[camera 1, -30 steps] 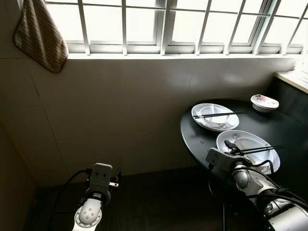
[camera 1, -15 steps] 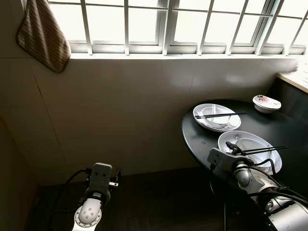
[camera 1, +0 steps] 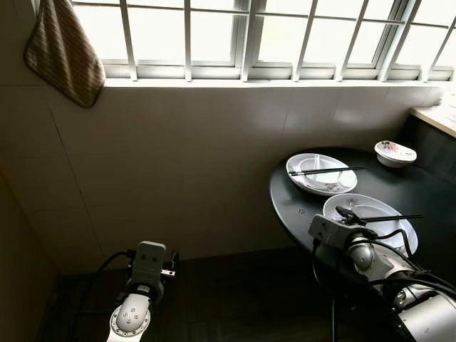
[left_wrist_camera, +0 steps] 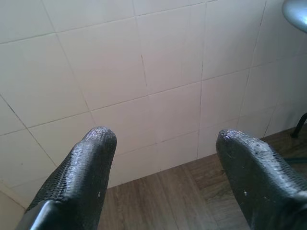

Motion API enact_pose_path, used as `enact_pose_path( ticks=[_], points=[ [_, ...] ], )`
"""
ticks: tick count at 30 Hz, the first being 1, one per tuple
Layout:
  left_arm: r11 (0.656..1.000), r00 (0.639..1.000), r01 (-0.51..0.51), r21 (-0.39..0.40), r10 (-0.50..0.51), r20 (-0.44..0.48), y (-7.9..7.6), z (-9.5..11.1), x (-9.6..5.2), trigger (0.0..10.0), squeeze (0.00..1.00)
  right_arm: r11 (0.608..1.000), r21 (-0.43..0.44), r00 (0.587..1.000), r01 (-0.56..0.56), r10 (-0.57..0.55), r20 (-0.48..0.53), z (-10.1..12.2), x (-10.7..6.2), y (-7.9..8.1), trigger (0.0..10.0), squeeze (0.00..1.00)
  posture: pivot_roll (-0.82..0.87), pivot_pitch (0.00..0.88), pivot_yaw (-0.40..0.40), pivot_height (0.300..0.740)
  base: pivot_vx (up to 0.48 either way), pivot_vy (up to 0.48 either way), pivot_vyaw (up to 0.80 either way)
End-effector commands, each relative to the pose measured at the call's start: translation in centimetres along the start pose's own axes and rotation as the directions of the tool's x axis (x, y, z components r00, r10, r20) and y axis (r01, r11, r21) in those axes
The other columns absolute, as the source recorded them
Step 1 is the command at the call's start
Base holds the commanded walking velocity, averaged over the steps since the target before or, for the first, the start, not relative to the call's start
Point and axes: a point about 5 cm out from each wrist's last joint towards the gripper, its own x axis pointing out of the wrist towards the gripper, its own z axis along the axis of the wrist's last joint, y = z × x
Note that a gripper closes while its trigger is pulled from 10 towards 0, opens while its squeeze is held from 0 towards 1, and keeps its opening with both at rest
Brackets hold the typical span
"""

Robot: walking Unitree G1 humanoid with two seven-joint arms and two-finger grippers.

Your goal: Kitchen organization

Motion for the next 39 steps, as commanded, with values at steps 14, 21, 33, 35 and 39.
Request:
enact_pose_path(
  ticks=[14, 21, 33, 35, 39],
  points=[
    [1.000, 1.000, 0.000, -0.018, 0.000, 0.009, -0.2, 0.2, -0.1, 10.0, 0.00, 1.000, 0.029, 1.000, -0.006, 0.006, -0.021, -0.5, 0.0, -0.8, 10.0, 0.00, 0.09, 0.000, -0.067, 0.740, 0.000, 0.000, 0.00],
    [1.000, 1.000, 0.000, -0.021, 0.000, 0.012, -0.2, 0.3, -0.2, 10.0, 0.00, 0.996, 0.078, 0.998, 0.029, -0.033, 0.047, 1.2, 0.3, -0.9, 10.0, 0.00, 0.09, 0.000, -0.067, 0.740, 0.000, 0.000, 0.00],
    [1.000, 1.000, 0.002, -0.025, -0.001, 0.014, -0.3, 0.4, -0.1, 10.0, 0.00, 0.995, 0.101, 0.989, -0.023, 0.008, 0.146, 3.7, 0.5, 0.5, 10.0, 0.00, 0.09, 0.000, -0.069, 0.740, 0.000, 0.000, 0.00],
    [1.000, 1.000, 0.001, -0.026, -0.001, 0.014, -0.4, 0.4, -0.1, 10.0, 0.00, 0.995, 0.100, 0.989, -0.017, 0.002, 0.146, 3.7, 0.5, 0.4, 10.0, 0.00, 0.09, 0.000, -0.069, 0.740, 0.000, 0.000, 0.00],
    [1.000, 1.000, -0.001, -0.029, 0.001, 0.016, -0.4, 0.4, -0.1, 10.0, 0.00, 0.985, 0.174, 0.977, -0.014, -0.023, 0.210, 5.1, 0.6, -0.1, 10.0, 0.00, 0.09, 0.000, -0.072, 0.740, 0.000, 0.000, 0.00]
  ],
)
